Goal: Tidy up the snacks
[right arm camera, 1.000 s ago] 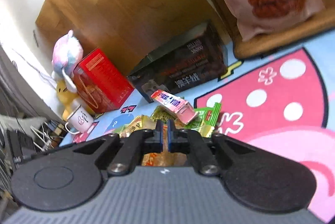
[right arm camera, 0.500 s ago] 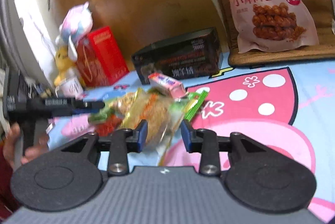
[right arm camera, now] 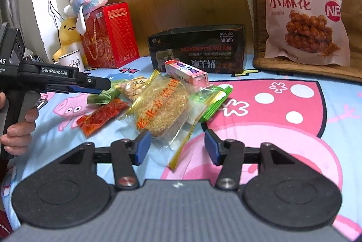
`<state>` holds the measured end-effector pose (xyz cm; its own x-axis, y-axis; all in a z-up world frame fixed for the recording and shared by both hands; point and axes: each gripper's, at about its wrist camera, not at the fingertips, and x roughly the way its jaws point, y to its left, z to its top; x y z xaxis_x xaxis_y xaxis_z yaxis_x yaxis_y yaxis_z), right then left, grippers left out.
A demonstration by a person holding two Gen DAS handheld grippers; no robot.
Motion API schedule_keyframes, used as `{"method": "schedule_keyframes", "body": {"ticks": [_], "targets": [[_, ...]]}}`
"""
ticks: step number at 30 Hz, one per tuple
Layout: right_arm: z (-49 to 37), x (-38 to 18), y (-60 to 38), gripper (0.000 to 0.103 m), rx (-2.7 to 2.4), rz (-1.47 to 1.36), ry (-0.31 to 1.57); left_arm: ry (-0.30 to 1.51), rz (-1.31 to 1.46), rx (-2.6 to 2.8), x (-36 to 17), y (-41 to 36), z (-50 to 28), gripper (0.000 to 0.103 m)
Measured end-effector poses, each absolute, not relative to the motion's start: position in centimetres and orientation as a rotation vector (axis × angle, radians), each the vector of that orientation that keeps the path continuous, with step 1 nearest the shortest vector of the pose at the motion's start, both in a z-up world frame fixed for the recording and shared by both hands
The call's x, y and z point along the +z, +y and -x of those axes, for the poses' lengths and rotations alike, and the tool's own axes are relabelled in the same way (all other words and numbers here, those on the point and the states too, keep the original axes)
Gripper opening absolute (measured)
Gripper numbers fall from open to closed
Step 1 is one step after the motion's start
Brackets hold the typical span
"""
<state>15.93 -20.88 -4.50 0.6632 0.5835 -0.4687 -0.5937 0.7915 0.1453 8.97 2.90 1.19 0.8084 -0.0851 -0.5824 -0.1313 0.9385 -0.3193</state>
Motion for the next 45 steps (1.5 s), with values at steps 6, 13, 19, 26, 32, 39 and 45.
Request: {"method": "schedule_keyframes", "body": {"ticks": [6,13,19,26,32,39,45], "targets": [[-15.5,-4.6,-20.5,0.055,0.675,0.052,0.519,0.629,0.361,-0.084,1.7,1.4,-9.7,0.041],[-15.6,-4.8,-19.8,0.056,0.696,0.102,0.529,0.712,0.265,-0.202,1.1,-2.8,-12.0,0.042],[-15.9,-4.8,-18.4,0.037,0.705,0.162,0.513,0.74,0.297,-0.246,0.3,-3.9,-12.4,0.04],[-17.1,-0.9,-18.0,0.035,0.756,0.095,0.384,0.62,0.347,-0.222,5.0,-1.0,-13.4,0.04],[-24.7,3.1,-15.6,0.035,0.762,0.063,0.321,0.523,0.283,-0.1,8.7,0.7,-19.8,0.039],[-32.6,2.6,-13.8,0.041,0.575,0.064,0.395,0.599,0.277,0.04,6.0,3.0,-25.2,0.042],[-28.8,0.8,-19.3,0.041,0.586,-0.085,0.367,0.541,0.327,0.072,4.8,5.0,-20.0,0.044]]}}
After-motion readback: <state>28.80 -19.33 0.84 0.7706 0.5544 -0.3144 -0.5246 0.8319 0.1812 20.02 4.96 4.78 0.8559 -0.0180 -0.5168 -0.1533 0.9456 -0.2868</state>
